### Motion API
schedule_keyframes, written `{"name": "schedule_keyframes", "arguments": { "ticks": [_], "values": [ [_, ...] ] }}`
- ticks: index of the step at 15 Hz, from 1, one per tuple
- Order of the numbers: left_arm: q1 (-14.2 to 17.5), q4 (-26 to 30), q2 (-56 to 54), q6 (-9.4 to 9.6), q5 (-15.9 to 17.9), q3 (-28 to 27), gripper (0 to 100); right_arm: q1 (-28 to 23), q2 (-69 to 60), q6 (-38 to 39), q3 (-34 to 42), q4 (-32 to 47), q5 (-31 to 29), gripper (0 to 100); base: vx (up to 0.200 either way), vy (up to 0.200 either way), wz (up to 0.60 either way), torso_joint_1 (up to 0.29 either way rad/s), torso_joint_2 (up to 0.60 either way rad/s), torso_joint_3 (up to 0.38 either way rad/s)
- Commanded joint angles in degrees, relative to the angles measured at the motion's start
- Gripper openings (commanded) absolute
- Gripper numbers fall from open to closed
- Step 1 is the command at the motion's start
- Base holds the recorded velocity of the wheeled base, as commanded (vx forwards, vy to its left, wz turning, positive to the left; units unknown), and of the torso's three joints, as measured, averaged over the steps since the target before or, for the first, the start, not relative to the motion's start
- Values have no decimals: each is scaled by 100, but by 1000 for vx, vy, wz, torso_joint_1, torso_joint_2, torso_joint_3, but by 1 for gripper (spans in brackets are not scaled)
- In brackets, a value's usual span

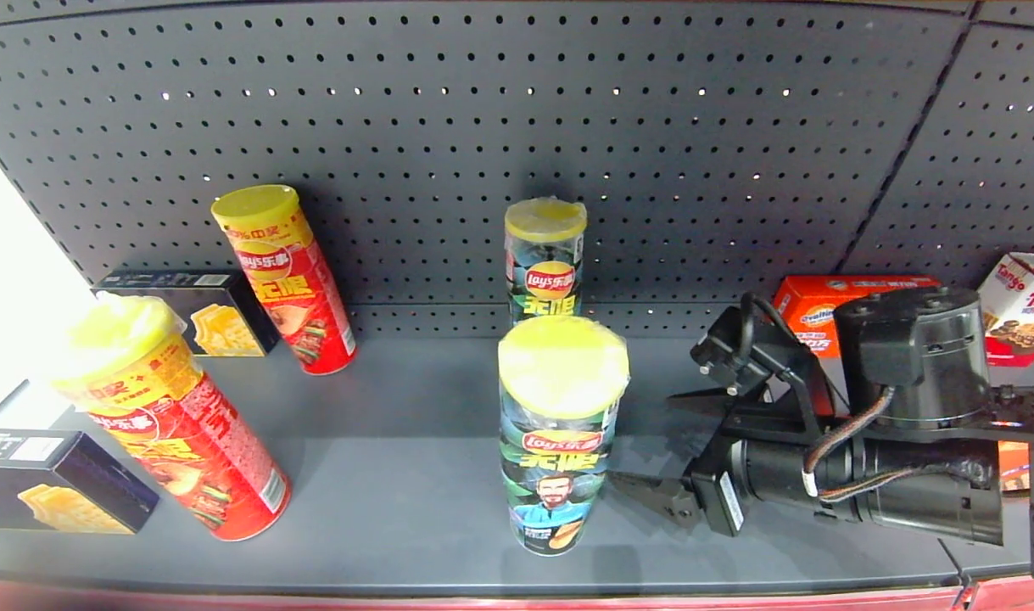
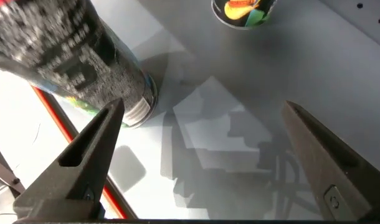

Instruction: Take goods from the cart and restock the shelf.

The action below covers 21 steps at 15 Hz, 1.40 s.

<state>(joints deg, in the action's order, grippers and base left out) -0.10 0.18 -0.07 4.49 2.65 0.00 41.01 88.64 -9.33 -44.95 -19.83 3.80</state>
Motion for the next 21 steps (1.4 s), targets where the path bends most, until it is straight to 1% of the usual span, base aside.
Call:
{"name": "schedule_keyframes", "arguments": {
  "ticks": [1, 2, 3, 4, 8, 9, 10, 11, 13, 16, 18, 19, 20, 21],
  "values": [
    [1, -1, 7, 0, -1, 0, 100, -295, -461, 1, 223, -3, -2, 100, 0, 0, 0, 0, 0, 0],
    [1, -1, 7, 8, -1, 0, 100, -673, -918, 1, 390, -47, -11, 100, 0, 0, 0, 0, 0, 0],
    [1, -1, 7, 8, -1, 0, 100, -840, -1103, 10, 443, -82, -29, 100, 0, 0, 0, 0, 0, 0],
    [1, -1, 7, 8, -1, 0, 100, -1236, -1578, 19, 557, -108, -29, 100, 0, 0, 0, 0, 0, 0],
    [1, -1, 7, 17, 8, 0, 100, -2326, -3019, 54, 1172, -108, -46, 100, 0, 0, 0, 0, 0, 0],
    [1, -1, 7, 44, 8, 0, 100, -2783, -3669, 62, 1612, -108, -134, 100, 0, 0, 0, 0, 0, 0],
    [1, -1, 7, 44, 8, 0, 100, -2923, -3933, 62, 1814, -108, -152, 100, 0, 0, 0, 0, 0, 0],
    [1, -1, 7, 44, 8, 0, 100, -3213, -4627, 106, 2350, -91, -222, 100, 0, 0, 0, 0, 0, 0],
    [1, -1, 7, 44, 8, 0, 100, -3714, -5559, 124, 3062, -64, -240, 100, 0, 0, 0, 0, 0, 0],
    [1, -9, 7, 52, -1, 0, 100, -4127, -6746, 124, 3897, 50, -257, 100, 0, 0, 0, 0, 0, 0],
    [1, -9, 7, 61, -10, 0, 100, -4250, -7704, 133, 4187, 718, -257, 100, 0, 0, 0, 0, 0, 0],
    [1, -9, 7, 61, -1, 0, 100, -4277, -8328, 212, 4266, 1298, -292, 100, 0, 0, 0, 0, 0, 0],
    [1, -9, 7, 61, -1, 0, 100, -4198, -8864, 476, 4407, 1904, -512, 100, 0, 0, 0, 0, 0, 0],
    [1, -9, 7, 70, -1, 0, 100, -4189, -8864, 748, 4468, 1764, -881, 100, 0, 0, 0, 0, 0, 0]
  ]
}}
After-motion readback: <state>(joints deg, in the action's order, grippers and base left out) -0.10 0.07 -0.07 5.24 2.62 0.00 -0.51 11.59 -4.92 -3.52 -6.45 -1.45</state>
